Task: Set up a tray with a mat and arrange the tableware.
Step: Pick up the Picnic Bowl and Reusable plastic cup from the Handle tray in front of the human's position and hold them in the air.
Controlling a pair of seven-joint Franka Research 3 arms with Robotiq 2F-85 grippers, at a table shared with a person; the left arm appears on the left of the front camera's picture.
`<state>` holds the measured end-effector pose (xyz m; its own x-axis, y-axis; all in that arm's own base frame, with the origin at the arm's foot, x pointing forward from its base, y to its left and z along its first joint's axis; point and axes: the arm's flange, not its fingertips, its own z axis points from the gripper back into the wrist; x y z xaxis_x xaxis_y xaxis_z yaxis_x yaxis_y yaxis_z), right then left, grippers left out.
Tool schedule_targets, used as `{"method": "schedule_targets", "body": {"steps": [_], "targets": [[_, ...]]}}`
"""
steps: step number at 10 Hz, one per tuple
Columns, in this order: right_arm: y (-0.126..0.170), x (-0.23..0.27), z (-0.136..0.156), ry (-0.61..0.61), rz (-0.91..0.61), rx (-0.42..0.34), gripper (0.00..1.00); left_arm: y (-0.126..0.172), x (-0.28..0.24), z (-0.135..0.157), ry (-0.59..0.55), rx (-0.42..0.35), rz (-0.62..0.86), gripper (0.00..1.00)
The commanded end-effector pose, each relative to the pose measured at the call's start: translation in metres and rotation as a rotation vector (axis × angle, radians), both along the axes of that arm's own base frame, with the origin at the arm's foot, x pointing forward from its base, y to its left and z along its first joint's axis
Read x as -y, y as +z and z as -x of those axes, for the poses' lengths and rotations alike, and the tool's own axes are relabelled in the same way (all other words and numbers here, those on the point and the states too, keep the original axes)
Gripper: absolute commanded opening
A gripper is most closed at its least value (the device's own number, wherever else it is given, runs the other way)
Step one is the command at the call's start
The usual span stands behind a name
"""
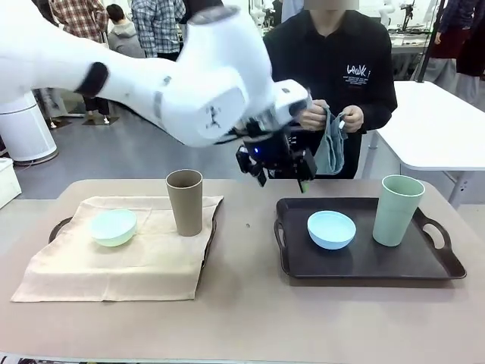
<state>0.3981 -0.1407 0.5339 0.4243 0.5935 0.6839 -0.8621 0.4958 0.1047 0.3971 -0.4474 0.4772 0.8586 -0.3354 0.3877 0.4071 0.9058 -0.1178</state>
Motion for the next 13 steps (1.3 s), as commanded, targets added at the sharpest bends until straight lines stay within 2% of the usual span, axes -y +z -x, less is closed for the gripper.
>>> {"method": "schedule_targets", "body": {"steps": [1, 2, 4, 5, 6, 7, 8, 9, 10, 11, 13], "targets": [[0.02, -0.003, 0.013, -0.025, 0.006, -0.058, 1.0, -0.004, 0.054, -0.03, 0.158, -0.072, -0.08, 1.0], [0.02, -0.003, 0.013, -0.025, 0.006, -0.058, 1.0, -0.009, 0.064, -0.044, 0.203, -0.122, -0.06, 1.0], [0.02, -0.003, 0.013, -0.025, 0.006, -0.058, 1.0, -0.021, 0.079, -0.068, 0.261, -0.161, -0.006, 1.0], [0.02, -0.003, 0.013, -0.025, 0.006, -0.058, 1.0, -0.025, 0.086, -0.071, 0.264, -0.178, 0.046, 1.0], [0.02, -0.003, 0.013, -0.025, 0.006, -0.058, 1.0, -0.02, 0.085, -0.062, 0.206, -0.21, 0.081, 1.0], [0.019, -0.001, 0.013, -0.017, -0.005, -0.033, 1.0, -0.03, 0.07, -0.063, 0.236, -0.155, -0.011, 1.0], [0.015, 0.01, 0.004, 0.197, -0.015, 0.138, 1.0, -0.03, 0.07, -0.063, 0.236, -0.155, -0.011, 1.0], [0.0, 0.024, -0.009, 0.34, -0.041, 0.249, 1.0, -0.03, 0.07, -0.063, 0.236, -0.155, -0.011, 1.0], [-0.015, 0.039, -0.021, 0.381, -0.055, 0.303, 1.0, -0.03, 0.07, -0.063, 0.236, -0.155, -0.011, 1.0], [-0.027, 0.052, -0.039, 0.344, -0.052, 0.281, 1.0, -0.03, 0.07, -0.063, 0.236, -0.155, -0.011, 1.0], [-0.034, 0.055, -0.069, 0.232, -0.04, 0.144, 1.0, -0.03, 0.07, -0.063, 0.236, -0.155, -0.011, 1.0]]}}
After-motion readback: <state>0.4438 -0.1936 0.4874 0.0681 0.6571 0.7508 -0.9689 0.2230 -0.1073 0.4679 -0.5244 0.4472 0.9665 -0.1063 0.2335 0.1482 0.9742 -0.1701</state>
